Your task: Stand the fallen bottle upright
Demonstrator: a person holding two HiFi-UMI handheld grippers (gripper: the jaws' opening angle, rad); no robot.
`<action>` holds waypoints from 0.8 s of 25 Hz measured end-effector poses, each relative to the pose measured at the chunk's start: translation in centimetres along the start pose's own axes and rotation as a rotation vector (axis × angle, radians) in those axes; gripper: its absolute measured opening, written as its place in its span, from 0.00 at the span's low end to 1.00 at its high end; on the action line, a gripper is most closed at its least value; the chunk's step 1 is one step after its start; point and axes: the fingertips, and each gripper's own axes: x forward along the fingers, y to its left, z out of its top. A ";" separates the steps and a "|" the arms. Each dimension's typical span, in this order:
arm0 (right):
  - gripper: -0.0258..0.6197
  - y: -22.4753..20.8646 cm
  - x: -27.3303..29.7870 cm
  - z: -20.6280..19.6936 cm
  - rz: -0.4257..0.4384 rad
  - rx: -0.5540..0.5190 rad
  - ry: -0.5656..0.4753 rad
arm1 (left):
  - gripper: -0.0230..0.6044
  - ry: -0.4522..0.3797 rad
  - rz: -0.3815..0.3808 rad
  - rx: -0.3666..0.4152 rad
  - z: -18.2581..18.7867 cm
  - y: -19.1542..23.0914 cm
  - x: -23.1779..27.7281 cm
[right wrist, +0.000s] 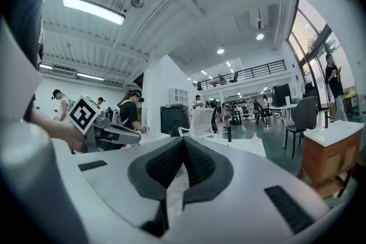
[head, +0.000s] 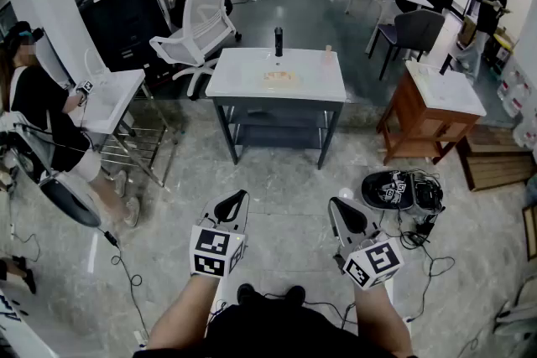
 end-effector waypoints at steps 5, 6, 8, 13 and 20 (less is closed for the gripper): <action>0.06 -0.3 -0.2 -0.5 0.002 0.006 0.003 | 0.07 -0.012 0.017 -0.023 0.3 0.6 -0.3; 0.05 -0.5 -0.4 -0.4 0.000 0.007 0.000 | 0.07 -0.014 0.018 -0.027 0.3 0.5 -0.3; 0.05 -0.9 -0.8 -0.3 0.001 0.007 -0.003 | 0.07 -0.016 0.024 -0.035 0.5 0.4 -0.3; 0.05 -1.9 -2.1 0.2 0.006 -0.021 0.002 | 0.07 -0.029 0.039 -0.067 0.8 -0.3 -0.4; 0.06 -2.1 -4.0 0.2 0.025 -0.021 0.016 | 0.07 -0.032 0.080 -0.086 0.1 -2.4 -0.5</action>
